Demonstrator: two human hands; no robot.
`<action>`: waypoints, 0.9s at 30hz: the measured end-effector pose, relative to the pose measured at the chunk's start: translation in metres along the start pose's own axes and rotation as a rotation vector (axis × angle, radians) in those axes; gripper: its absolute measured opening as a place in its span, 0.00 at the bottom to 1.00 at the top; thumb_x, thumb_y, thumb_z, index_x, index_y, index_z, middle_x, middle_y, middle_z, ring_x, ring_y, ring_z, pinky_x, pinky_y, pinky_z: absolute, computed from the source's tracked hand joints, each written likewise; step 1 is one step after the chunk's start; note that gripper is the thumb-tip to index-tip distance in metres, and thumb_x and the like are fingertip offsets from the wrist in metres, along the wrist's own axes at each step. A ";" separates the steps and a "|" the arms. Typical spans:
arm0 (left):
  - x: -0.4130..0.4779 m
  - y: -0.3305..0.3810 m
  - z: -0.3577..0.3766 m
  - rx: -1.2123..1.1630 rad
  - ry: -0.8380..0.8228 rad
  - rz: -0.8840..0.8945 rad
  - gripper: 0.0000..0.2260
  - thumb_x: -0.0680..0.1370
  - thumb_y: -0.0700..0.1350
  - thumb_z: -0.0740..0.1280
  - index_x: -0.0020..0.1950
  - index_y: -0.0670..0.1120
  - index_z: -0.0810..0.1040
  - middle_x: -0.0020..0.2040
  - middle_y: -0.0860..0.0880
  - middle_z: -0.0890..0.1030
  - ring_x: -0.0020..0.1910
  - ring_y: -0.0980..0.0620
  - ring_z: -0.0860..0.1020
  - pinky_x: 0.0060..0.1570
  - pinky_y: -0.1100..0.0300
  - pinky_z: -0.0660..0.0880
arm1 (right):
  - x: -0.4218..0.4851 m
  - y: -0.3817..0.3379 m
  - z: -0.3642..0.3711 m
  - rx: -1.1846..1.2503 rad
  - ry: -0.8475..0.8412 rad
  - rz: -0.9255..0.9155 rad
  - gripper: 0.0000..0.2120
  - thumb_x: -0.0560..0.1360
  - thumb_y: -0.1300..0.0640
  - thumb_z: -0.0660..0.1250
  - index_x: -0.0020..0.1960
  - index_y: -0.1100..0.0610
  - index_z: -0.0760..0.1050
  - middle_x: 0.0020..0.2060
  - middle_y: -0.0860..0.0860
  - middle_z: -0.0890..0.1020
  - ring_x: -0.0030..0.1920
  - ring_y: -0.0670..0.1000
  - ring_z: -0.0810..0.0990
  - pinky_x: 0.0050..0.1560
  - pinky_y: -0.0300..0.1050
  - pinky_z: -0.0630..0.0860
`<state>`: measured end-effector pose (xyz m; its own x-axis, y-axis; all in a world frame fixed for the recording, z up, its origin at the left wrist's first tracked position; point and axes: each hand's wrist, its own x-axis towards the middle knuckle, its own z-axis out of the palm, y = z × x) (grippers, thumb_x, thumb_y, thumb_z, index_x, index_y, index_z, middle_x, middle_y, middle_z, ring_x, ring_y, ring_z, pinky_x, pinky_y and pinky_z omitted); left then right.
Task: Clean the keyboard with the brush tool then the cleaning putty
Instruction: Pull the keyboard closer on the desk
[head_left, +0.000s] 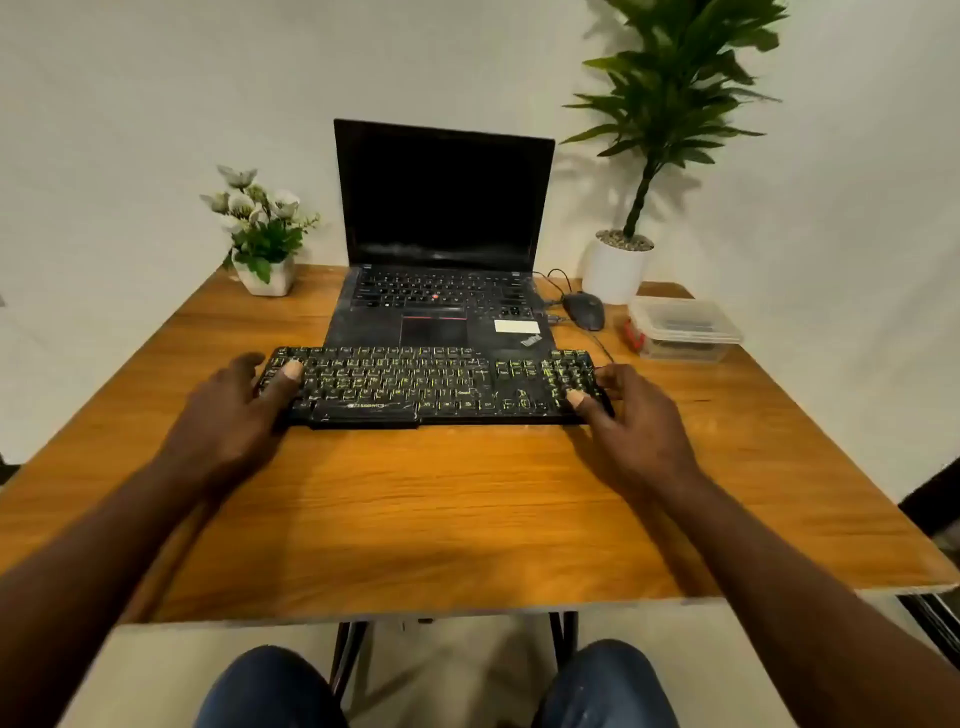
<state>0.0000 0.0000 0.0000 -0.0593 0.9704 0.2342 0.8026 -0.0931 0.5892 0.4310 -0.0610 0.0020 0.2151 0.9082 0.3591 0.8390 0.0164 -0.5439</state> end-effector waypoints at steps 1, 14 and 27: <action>-0.009 0.002 0.005 -0.059 0.032 0.000 0.40 0.79 0.75 0.53 0.76 0.44 0.68 0.67 0.36 0.79 0.58 0.40 0.78 0.54 0.46 0.74 | -0.008 0.000 0.002 0.030 0.004 0.028 0.25 0.78 0.35 0.67 0.67 0.49 0.73 0.60 0.52 0.81 0.59 0.52 0.78 0.57 0.51 0.77; -0.042 0.032 0.033 0.272 0.034 -0.049 0.50 0.71 0.83 0.48 0.81 0.50 0.58 0.81 0.38 0.60 0.74 0.32 0.63 0.71 0.38 0.68 | -0.031 -0.011 0.013 -0.133 -0.040 0.052 0.36 0.73 0.28 0.63 0.73 0.49 0.67 0.68 0.53 0.77 0.67 0.56 0.73 0.63 0.57 0.76; -0.048 0.050 0.044 0.436 0.011 0.002 0.51 0.68 0.85 0.43 0.84 0.55 0.52 0.83 0.38 0.54 0.80 0.31 0.53 0.77 0.32 0.53 | -0.031 -0.016 0.016 -0.301 -0.092 0.022 0.50 0.69 0.18 0.55 0.80 0.49 0.58 0.79 0.53 0.65 0.75 0.59 0.67 0.73 0.62 0.68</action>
<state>0.0689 -0.0411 -0.0161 -0.0619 0.9675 0.2451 0.9781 0.0099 0.2080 0.4027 -0.0831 -0.0126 0.2003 0.9411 0.2724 0.9477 -0.1157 -0.2973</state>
